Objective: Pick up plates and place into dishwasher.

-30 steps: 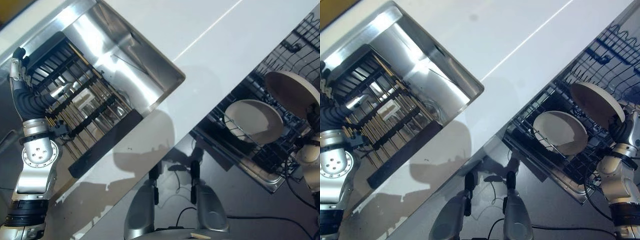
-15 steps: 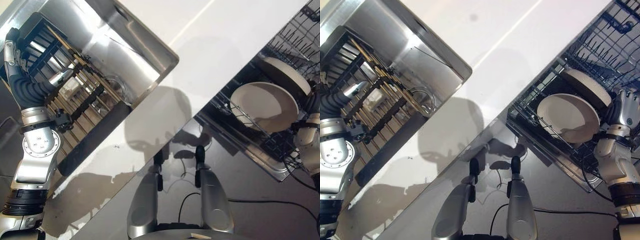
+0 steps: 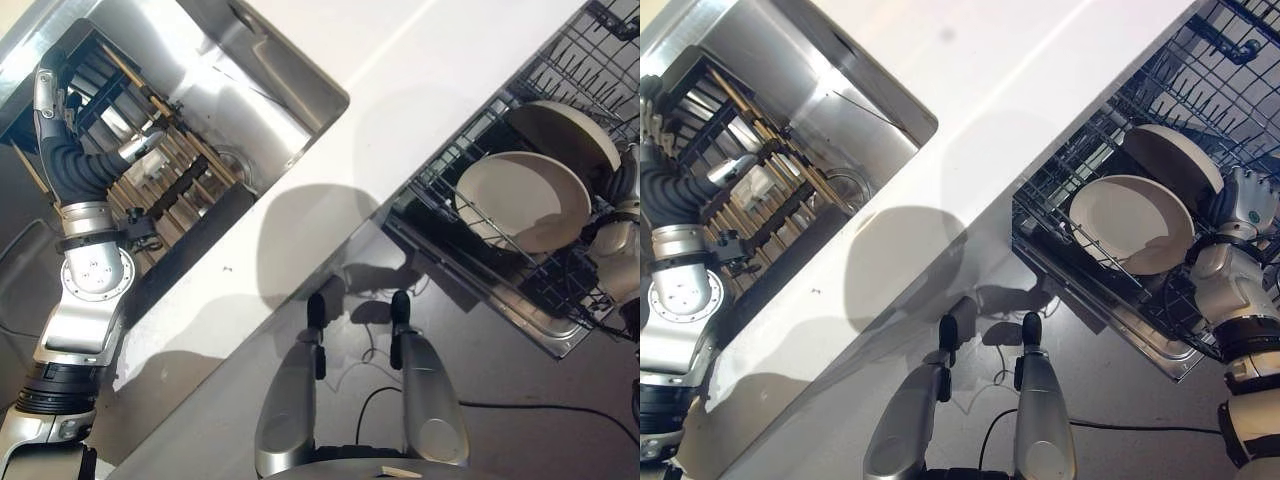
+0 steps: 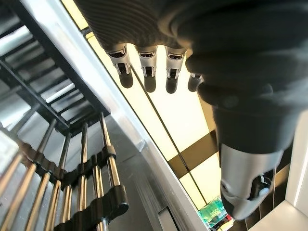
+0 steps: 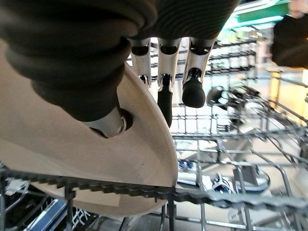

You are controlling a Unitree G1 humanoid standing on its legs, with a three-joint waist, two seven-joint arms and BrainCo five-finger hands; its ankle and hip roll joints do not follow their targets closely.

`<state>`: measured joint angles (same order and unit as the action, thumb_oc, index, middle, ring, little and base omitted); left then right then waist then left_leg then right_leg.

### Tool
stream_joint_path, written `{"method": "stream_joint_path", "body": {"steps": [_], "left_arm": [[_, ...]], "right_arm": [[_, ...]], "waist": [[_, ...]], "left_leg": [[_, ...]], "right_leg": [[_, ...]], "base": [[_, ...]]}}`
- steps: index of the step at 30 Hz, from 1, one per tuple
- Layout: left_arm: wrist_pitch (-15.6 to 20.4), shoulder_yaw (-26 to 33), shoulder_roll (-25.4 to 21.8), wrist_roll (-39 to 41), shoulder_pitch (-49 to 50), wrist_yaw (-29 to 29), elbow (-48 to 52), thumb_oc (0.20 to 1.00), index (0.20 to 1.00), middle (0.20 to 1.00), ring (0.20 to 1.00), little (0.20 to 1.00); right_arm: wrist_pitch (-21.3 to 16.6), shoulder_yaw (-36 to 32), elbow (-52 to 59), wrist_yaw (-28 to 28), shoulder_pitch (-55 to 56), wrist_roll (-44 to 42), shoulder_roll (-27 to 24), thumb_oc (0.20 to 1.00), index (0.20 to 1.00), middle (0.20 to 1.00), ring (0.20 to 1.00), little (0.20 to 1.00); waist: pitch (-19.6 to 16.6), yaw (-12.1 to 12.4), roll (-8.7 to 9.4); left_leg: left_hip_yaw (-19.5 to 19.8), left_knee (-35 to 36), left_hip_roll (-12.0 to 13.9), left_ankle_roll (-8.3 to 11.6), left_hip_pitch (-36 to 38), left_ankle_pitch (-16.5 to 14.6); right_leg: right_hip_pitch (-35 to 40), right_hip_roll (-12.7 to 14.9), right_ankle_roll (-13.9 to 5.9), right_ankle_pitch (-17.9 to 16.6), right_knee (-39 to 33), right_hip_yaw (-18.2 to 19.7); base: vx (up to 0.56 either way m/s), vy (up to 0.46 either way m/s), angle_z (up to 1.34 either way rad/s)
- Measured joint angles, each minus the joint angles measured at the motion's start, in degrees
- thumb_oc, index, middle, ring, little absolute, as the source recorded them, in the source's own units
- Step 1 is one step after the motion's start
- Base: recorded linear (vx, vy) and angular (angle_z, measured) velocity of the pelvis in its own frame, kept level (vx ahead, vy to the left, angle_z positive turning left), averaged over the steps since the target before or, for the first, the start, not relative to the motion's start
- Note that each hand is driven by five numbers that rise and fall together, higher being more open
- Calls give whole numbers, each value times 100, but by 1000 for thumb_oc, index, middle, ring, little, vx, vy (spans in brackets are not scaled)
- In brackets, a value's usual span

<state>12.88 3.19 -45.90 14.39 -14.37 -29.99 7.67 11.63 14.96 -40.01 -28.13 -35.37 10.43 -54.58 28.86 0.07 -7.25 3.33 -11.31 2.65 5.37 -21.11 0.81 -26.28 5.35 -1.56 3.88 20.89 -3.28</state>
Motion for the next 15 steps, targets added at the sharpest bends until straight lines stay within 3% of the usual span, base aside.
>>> {"method": "stream_joint_path", "body": {"steps": [3, 4, 6, 10, 15], "left_arm": [[-12, 16, -65, 7, -66, 25, -9, 1000, 1000, 1000, 1000, 1000], [-12, 17, -82, 6, -92, 33, -9, 1000, 1000, 1000, 1000, 1000], [-12, 16, -102, 8, -120, 57, -9, 1000, 1000, 1000, 1000, 1000], [-26, -2, -102, 8, -174, 98, -11, 1000, 1000, 1000, 1000, 1000], [-54, -22, -102, 7, -198, 132, -12, 1000, 1000, 1000, 1000, 1000]], "right_arm": [[3, -73, -4, -1, -2, -81, 1, 200, 200, 200, 200, 200], [7, -86, -3, -2, 0, -117, 1, 288, 288, 288, 288, 288], [29, -107, -4, -23, 7, -163, 0, 1000, 1000, 1000, 1000, 1000], [398, -133, -197, -84, 145, -206, 83, 1000, 1000, 1000, 1000, 1000], [533, -241, -320, -123, 139, -212, 17, 1000, 1000, 1000, 1000, 1000]], "waist": [[0, 37, -1], [0, 43, -1], [0, 43, -1], [9, 77, -20], [10, 75, -21]], "left_leg": [[30, -34, 18, 7, -100, 19], [35, -44, 21, 11, -120, 23], [54, -59, 28, 35, -141, 38], [90, -46, 31, 66, -173, 58], [134, -45, 42, 70, -169, 62]], "right_leg": [[-121, -8, 31, 16, 110, -39], [-150, -10, 39, 21, 139, -41], [-156, -17, 46, 20, 148, -56], [-168, -17, 85, 4, 139, -72], [-112, -27, 92, -5, 111, -123]], "base": [[-17, -39, 6], [-16, -34, 2], [-18, -32, 3], [-10, -21, 4], [-9, -8, 4]]}}
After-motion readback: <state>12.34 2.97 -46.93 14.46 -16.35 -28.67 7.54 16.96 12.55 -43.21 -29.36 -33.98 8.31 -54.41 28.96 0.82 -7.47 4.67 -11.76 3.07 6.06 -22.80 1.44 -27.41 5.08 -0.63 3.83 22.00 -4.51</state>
